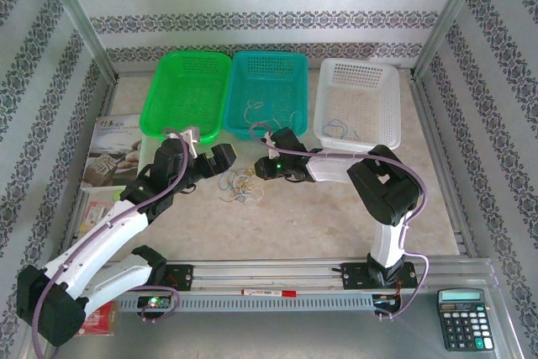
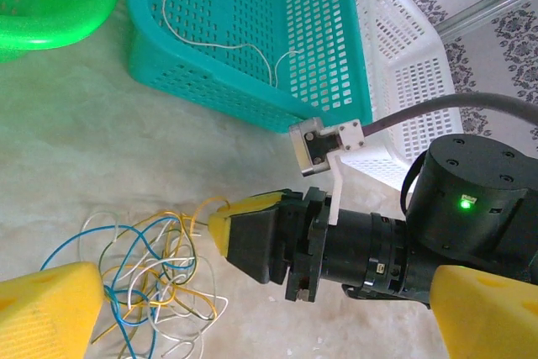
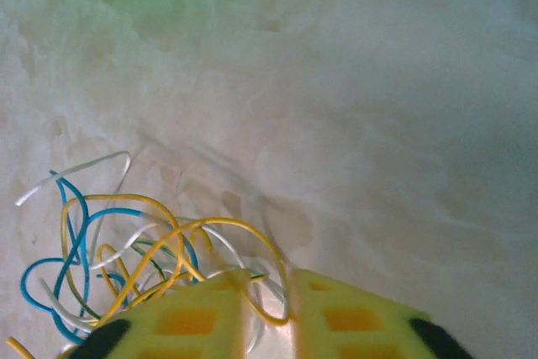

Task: Untangle the cables

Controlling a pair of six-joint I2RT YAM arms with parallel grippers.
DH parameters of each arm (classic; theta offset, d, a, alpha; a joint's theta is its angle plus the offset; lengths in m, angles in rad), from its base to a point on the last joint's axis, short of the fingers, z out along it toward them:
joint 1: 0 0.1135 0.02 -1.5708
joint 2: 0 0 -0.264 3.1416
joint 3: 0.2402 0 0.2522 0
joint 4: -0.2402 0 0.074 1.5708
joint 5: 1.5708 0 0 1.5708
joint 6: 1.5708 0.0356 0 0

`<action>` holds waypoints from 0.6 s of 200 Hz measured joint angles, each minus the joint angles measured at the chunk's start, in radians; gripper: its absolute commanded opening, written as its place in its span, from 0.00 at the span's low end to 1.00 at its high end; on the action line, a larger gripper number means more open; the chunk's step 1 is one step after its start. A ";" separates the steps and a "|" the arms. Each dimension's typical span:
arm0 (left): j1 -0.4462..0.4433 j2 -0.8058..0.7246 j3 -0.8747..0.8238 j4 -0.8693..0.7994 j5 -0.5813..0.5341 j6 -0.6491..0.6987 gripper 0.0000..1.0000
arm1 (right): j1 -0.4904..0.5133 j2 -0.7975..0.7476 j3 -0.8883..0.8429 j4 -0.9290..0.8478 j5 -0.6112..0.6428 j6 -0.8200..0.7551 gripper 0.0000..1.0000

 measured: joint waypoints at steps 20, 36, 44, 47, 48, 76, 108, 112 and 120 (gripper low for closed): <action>0.000 0.002 0.000 0.000 0.004 -0.004 1.00 | 0.000 -0.006 -0.004 0.006 -0.008 -0.001 0.00; 0.000 0.002 0.000 0.000 0.005 -0.005 1.00 | 0.000 -0.039 -0.024 0.005 -0.008 -0.004 0.00; 0.000 0.002 0.000 0.000 0.005 -0.005 1.00 | 0.000 -0.070 -0.040 0.002 -0.008 -0.004 0.00; 0.000 0.002 0.000 0.000 0.005 -0.005 1.00 | 0.000 -0.080 -0.045 0.002 -0.007 -0.004 0.00; 0.000 0.002 0.000 0.000 0.005 -0.005 1.00 | 0.000 -0.083 -0.047 0.002 -0.008 -0.003 0.00; 0.000 0.002 -0.002 0.004 0.009 -0.005 1.00 | 0.001 -0.231 -0.089 -0.013 0.000 -0.004 0.00; 0.000 0.003 -0.004 0.008 0.012 -0.005 1.00 | 0.003 -0.386 -0.111 -0.020 0.027 -0.003 0.00; 0.000 0.003 -0.006 0.010 0.013 -0.005 1.00 | 0.004 -0.403 -0.114 -0.022 0.031 -0.003 0.00; 0.000 0.003 -0.012 0.016 0.013 -0.005 1.00 | 0.010 -0.432 -0.120 -0.023 0.040 -0.003 0.00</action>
